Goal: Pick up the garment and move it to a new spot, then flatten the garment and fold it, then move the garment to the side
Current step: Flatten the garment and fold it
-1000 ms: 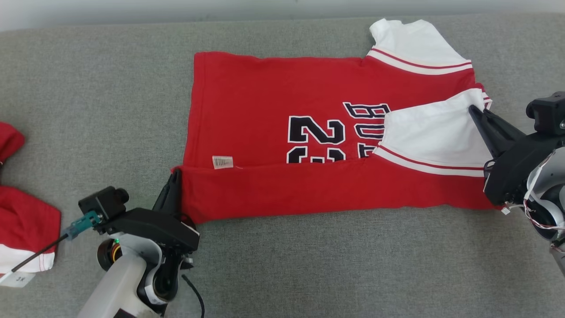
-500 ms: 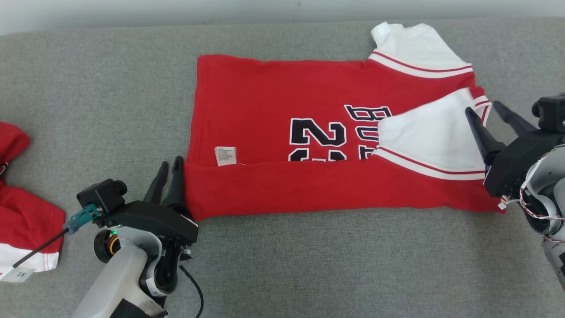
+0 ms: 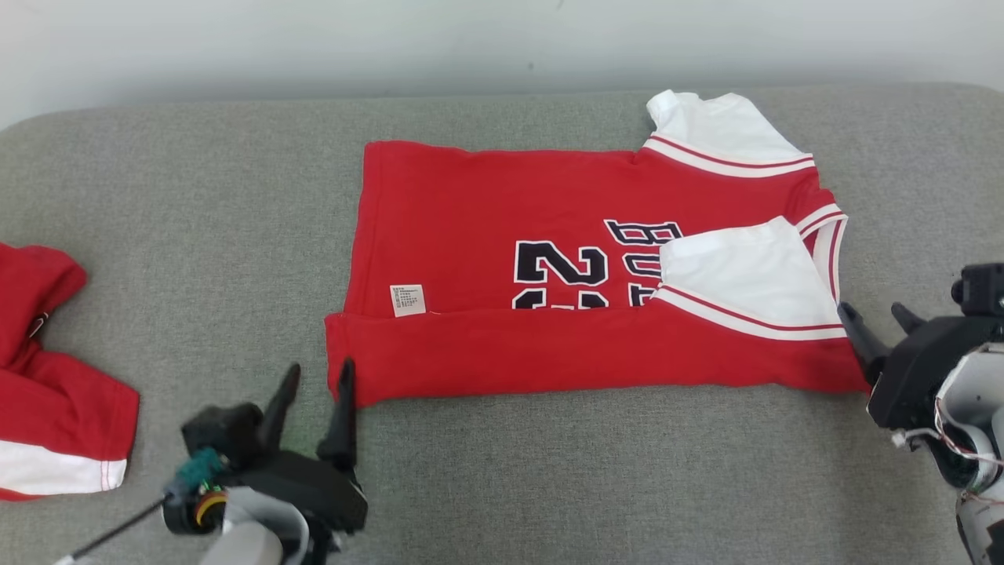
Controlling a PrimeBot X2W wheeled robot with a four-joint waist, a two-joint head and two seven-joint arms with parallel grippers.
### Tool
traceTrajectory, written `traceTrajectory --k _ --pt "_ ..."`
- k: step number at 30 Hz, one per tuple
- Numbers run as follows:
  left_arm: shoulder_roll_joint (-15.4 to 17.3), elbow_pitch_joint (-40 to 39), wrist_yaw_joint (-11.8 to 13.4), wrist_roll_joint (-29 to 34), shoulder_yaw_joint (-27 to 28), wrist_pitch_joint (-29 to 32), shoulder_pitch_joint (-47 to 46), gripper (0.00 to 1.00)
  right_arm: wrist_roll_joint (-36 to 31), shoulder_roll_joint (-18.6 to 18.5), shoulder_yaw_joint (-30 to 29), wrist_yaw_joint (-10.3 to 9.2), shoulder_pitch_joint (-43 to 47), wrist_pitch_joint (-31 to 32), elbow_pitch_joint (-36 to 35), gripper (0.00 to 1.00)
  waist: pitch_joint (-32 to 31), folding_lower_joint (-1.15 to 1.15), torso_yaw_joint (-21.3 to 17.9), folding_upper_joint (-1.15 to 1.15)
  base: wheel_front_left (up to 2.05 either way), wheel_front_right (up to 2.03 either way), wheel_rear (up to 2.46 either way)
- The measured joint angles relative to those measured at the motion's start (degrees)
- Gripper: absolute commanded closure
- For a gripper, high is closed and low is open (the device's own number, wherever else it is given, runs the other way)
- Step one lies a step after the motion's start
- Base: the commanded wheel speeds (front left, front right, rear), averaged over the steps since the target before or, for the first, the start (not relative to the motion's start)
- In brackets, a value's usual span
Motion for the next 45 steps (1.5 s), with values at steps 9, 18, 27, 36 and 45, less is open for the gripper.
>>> traceTrajectory --k 9,18,27,36,45 --pt "-1.8 2.6 3.9 5.8 -3.5 1.1 0.4 0.00 -11.2 7.3 -11.4 0.00 4.4 8.7 -3.3 0.00 1.7 0.00 -0.4 0.00 0.00 0.00 0.00" --pt "-2.9 8.4 6.2 7.2 -5.1 5.1 -4.6 0.00 -17.2 11.8 -15.1 0.00 5.2 12.8 -5.4 0.00 3.5 0.01 -0.2 0.00 0.00 0.00 0.00" --pt "-3.8 13.7 4.9 6.4 -6.1 9.3 -7.9 1.00 -18.5 13.3 -15.1 -0.09 4.4 14.7 -5.2 1.00 3.6 0.00 -0.6 -0.01 0.00 0.00 0.00" --pt "-3.5 13.5 3.4 5.3 -6.7 10.3 -5.7 1.00 -16.5 12.7 -16.9 0.01 8.2 16.5 -9.4 1.00 1.2 0.01 -0.3 0.00 0.00 0.00 0.00" --pt "-0.3 4.8 6.0 4.7 -6.9 11.9 3.5 1.00 -15.3 14.3 -20.3 0.01 17.0 20.2 -18.3 1.00 -2.7 0.01 -0.3 0.00 0.00 0.00 0.00"
